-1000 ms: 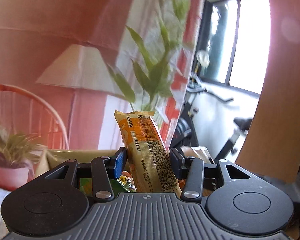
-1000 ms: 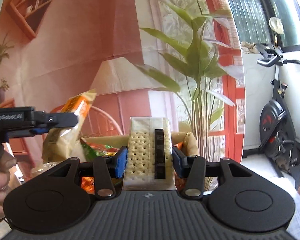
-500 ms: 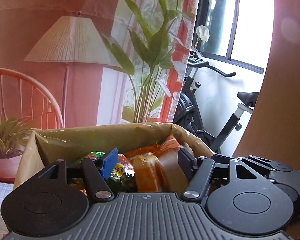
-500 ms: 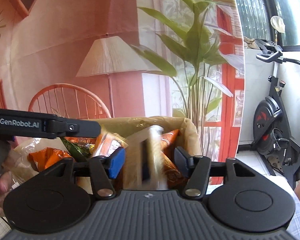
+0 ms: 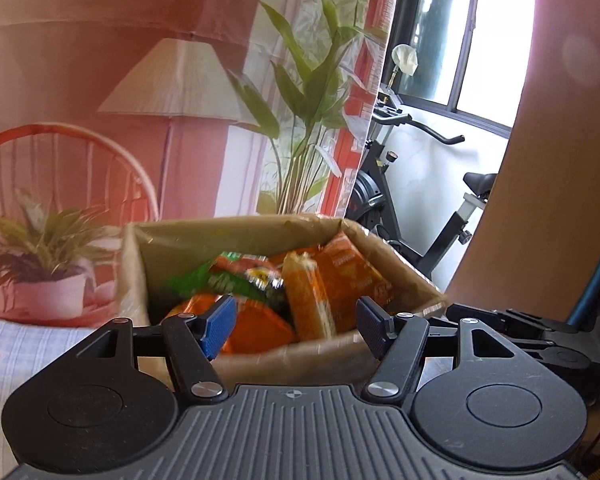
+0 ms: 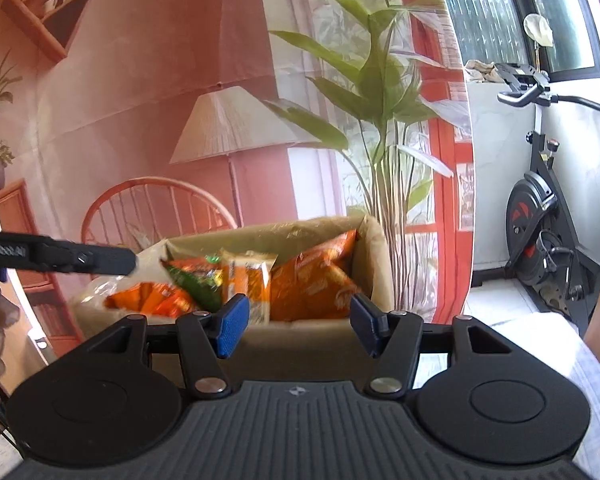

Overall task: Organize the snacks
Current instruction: 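Open both tools to drop the bread-stick bag and cracker pack into the box, then close the right tool on the milk bread bag while the left tool returns to the table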

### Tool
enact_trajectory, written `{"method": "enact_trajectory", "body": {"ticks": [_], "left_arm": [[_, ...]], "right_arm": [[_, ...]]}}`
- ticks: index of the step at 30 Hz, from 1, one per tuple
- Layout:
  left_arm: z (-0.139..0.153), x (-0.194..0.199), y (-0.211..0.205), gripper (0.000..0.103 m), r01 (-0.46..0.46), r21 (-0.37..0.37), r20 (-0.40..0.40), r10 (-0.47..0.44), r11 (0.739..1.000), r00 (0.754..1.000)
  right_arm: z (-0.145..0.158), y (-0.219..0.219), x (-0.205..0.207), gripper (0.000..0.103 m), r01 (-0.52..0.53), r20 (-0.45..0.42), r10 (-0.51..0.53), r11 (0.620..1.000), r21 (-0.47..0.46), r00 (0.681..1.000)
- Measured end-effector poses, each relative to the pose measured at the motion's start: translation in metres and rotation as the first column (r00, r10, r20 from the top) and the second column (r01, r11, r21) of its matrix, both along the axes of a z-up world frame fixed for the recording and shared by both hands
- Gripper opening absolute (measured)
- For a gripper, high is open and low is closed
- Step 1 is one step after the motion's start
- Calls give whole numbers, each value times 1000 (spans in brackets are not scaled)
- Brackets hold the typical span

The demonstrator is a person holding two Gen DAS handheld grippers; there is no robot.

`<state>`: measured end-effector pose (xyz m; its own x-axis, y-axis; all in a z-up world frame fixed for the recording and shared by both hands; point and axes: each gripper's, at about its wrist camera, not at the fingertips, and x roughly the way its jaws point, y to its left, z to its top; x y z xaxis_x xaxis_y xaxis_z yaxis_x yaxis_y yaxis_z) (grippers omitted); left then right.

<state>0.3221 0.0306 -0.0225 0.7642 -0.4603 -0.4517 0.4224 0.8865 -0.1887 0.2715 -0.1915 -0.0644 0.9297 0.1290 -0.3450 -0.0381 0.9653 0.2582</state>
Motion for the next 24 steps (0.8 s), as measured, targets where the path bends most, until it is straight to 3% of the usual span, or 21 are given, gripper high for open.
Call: {"method": "enact_trajectory", "body": {"ticks": [8,11,15,19,24], "left_arm": [[-35,-44,31,68,-66,-22,-81,64,998,995],[-56,-52,38,68,-104,-53,-138,96,993,986],[-82,-62,40,68,-154,-38,-194,144,987,970],[-107,-66,37,68,-159,-51,-267,140,986,954],[-127,-73,31,68,-154,-26,-302,139,988,943]], "right_arm": [[-31,15,-37,59,-16,-97,19,999,29,995],[-45,19,-47,59,-26,-148,30,999,32,989],[-63,22,-63,62,-45,-203,50,999,26,978],[-79,11,-80,63,-22,-253,27,1000,22,967],[-98,2,-100,70,-2,-335,2,1000,-1,942]]}}
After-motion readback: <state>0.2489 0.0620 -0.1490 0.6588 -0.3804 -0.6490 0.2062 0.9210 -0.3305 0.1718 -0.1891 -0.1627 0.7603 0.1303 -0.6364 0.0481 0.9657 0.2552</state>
